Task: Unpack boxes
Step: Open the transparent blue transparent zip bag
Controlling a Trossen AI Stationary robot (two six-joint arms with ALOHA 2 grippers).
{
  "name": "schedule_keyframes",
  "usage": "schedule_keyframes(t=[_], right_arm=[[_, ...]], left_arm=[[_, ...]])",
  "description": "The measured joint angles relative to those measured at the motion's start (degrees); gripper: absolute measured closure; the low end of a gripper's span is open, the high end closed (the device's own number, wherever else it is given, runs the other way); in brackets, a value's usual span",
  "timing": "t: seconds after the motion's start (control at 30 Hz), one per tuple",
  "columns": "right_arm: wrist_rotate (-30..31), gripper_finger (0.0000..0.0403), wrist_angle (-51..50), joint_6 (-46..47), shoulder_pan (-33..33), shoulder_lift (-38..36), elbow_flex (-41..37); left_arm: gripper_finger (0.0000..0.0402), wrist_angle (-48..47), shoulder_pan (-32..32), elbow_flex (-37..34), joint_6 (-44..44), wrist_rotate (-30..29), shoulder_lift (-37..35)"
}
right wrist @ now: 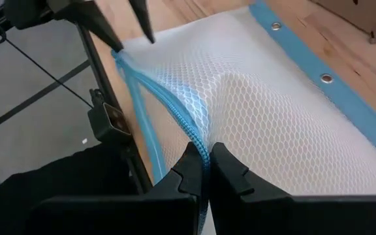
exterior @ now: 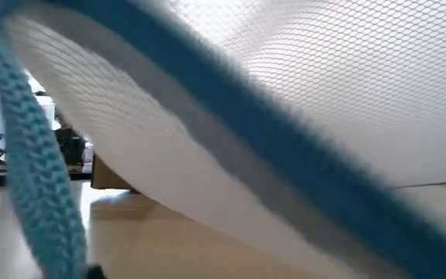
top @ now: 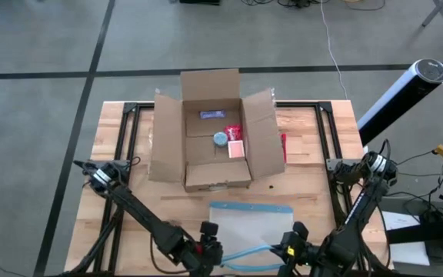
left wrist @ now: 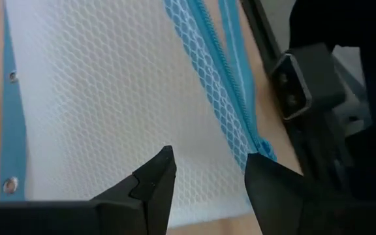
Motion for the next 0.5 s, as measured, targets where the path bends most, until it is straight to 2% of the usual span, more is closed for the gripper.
schedule_keyframes(t=[0.13,0.5], right_arm=[[0.02,0.0403,0.0,-0.49,-0.75,0.0,0.0],[0.03,0.0403,-0.02,-2.96,-3.38,0.0,0.0]], left_arm=[[0.0233,0.98,-0.63,0.33,-2.61,0.07,-0.05],[0.0232,3.56,-1.0,0.37,-2.87,2.8,0.1]])
